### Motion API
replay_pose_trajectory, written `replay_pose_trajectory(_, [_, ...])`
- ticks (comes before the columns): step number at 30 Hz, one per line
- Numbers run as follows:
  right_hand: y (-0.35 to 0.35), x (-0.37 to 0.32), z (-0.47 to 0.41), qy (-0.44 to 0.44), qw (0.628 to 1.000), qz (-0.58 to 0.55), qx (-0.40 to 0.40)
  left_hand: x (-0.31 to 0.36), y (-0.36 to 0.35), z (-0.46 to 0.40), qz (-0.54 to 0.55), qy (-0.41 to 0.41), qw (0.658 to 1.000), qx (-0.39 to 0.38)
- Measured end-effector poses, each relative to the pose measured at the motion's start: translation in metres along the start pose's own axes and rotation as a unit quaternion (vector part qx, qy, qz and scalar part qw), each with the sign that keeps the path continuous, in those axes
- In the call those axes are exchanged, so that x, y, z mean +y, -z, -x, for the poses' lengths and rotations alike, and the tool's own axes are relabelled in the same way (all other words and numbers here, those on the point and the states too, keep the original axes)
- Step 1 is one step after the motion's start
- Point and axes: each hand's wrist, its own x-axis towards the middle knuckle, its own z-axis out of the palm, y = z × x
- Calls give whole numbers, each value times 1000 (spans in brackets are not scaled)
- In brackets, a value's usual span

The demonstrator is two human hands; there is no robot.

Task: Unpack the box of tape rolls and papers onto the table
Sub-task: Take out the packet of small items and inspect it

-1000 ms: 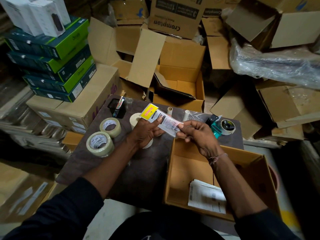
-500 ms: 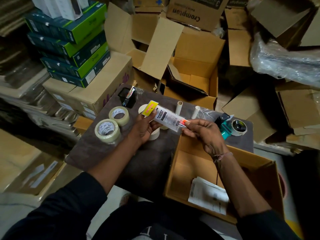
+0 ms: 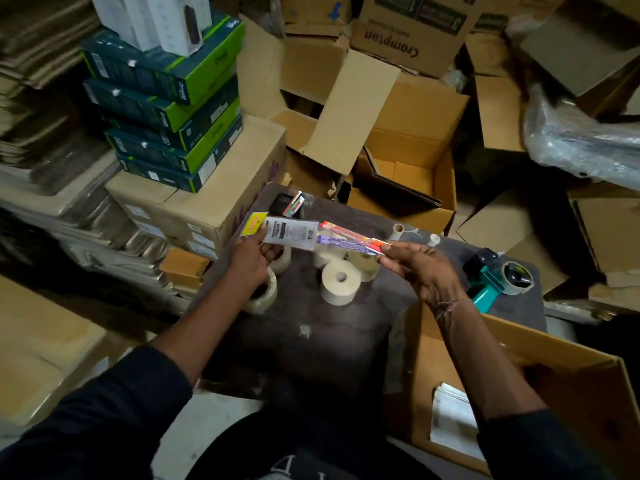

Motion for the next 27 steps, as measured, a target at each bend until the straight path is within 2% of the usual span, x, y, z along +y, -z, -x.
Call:
replay_pose_trajectory(4, [-31, -3, -29, 67, 994, 69, 50, 22, 34, -24, -21, 1, 998, 64])
replay_pose_trajectory(7, [-66, -6, -60, 129, 978, 149, 73, 28, 50, -31, -61, 3, 997, 51])
replay_pose_trajectory(12, [-144, 1, -138, 220, 905, 344, 119, 38, 64, -37, -110, 3, 994, -4])
replay_pose_trajectory(16, [-185, 15, -192, 234, 824, 502, 121, 46, 77, -41, -127, -13, 992, -10])
replay_pose_trajectory(22, [-214, 24, -222, 205, 773, 592, 100, 57, 95, -47, -141, -14, 989, -27])
replay_pose_trajectory(27, [-219, 24, -228, 195, 784, 581, 98, 60, 93, -49, -142, -6, 988, -54])
